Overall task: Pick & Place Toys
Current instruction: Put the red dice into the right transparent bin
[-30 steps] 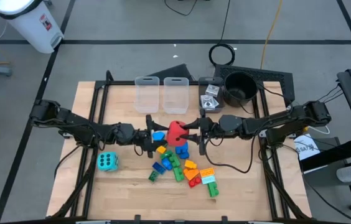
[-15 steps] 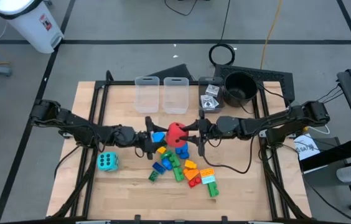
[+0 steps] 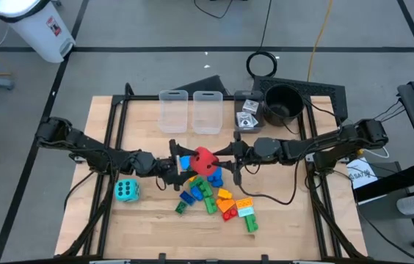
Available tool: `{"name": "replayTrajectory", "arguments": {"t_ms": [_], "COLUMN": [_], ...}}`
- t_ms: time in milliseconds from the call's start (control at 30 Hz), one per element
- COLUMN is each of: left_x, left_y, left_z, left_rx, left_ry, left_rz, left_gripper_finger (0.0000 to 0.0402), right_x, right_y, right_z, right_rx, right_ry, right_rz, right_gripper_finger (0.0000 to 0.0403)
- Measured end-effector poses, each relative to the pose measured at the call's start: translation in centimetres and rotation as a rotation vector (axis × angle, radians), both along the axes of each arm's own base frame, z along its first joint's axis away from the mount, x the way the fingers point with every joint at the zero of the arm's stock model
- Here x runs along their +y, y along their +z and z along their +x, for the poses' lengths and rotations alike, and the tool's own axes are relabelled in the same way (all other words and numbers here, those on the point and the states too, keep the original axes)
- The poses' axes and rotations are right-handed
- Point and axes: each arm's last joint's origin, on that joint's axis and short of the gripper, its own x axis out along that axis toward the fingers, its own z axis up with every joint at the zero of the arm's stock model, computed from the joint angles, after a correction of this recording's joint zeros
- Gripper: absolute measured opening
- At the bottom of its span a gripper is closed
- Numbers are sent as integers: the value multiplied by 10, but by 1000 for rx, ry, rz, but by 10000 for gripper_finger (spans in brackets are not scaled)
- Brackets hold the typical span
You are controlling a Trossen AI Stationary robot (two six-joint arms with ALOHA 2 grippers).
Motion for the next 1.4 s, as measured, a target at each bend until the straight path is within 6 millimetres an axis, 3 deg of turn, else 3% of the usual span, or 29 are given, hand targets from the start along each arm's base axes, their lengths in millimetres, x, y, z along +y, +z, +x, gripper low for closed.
{"name": "replayTrajectory", "arguments": {"t_ms": [167, 300, 433, 633, 1067, 1400], "left_x": [-1, -2, -2, -2, -2, 13], "left_y": [4, 3, 2, -2, -2, 27], "left_z": [0, 0, 0, 0, -1, -17], "left_rx": [-37, -31, -22, 9, 37, -71], "left_ry": [-26, -84, -117, -129, -152, -65], "left_rz": [-15, -33, -115, -183, -136, -136], "left_gripper_finger": [385, 366, 310, 197, 193, 172], "right_x": [0, 2, 4, 2, 2, 1], "right_y": [-2, -12, -22, -29, -29, -1], "right_z": [2, 10, 18, 21, 20, 4], "right_rx": [0, -3, -11, 17, 27, -28], "right_ry": [-1, 34, 107, 106, 67, 61], "right_rz": [16, 24, 36, 40, 27, -34], "right_gripper_finger": [116, 83, 52, 31, 35, 49]}}
